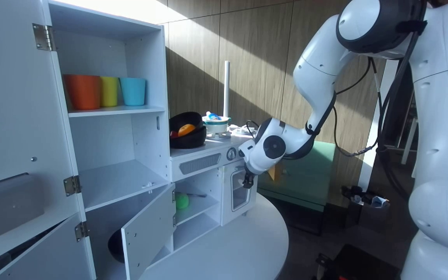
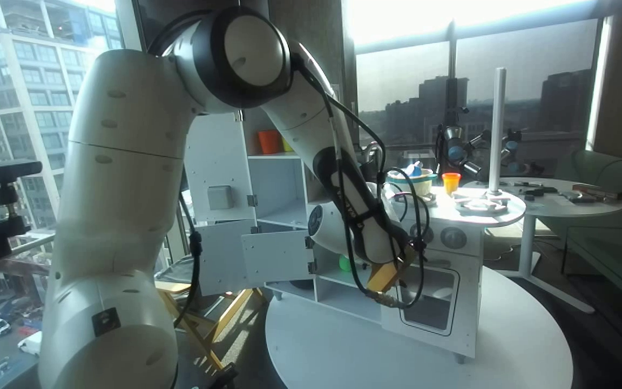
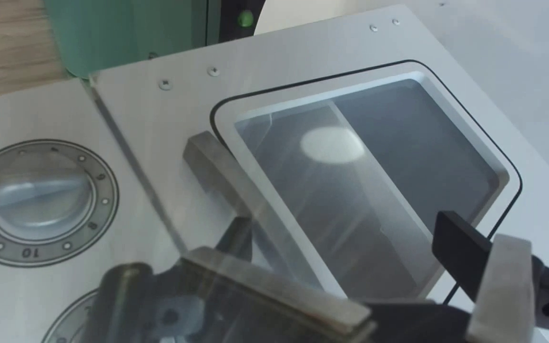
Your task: Pull open the doors to the three compartments
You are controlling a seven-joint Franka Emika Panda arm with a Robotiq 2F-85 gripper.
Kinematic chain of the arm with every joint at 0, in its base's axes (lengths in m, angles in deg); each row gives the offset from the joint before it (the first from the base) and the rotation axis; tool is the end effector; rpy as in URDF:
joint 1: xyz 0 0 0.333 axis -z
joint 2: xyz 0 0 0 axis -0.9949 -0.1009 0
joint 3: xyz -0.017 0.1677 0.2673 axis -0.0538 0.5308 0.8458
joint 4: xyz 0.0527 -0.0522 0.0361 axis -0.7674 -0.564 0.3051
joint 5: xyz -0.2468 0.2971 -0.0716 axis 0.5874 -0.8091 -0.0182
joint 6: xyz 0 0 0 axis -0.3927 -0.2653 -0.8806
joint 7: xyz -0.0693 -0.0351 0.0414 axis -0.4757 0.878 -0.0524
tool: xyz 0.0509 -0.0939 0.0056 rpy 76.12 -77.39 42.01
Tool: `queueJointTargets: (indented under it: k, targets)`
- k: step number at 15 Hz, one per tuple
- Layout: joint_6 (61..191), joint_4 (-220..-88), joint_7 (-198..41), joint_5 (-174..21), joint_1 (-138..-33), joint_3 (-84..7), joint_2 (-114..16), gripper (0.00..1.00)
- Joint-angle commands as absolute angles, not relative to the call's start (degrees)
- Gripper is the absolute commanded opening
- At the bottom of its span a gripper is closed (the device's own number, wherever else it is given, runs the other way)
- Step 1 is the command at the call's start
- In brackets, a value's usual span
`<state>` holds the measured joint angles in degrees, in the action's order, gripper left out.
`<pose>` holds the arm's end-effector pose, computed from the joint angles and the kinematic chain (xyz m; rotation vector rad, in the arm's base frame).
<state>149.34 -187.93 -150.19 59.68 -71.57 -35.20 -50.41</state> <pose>0.5110 -0.0899 0.2166 2.1168 0.8832 0.6954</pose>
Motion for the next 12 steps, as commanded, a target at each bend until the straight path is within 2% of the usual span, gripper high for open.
queueJointTargets:
  k: [1, 5, 8, 12]
  targets:
    - [150.9, -188.7, -140.4, 52.9, -70.5, -37.0, -49.4, 1.00]
    - [151.7, -189.6, -127.6, 43.0, -70.1, -38.7, -48.8, 1.00]
    - [154.3, -189.3, -127.1, 44.1, -70.3, -38.9, -47.9, 1.00]
    - [163.5, -191.5, -123.1, 41.6, -70.5, -39.4, -44.4, 1.00]
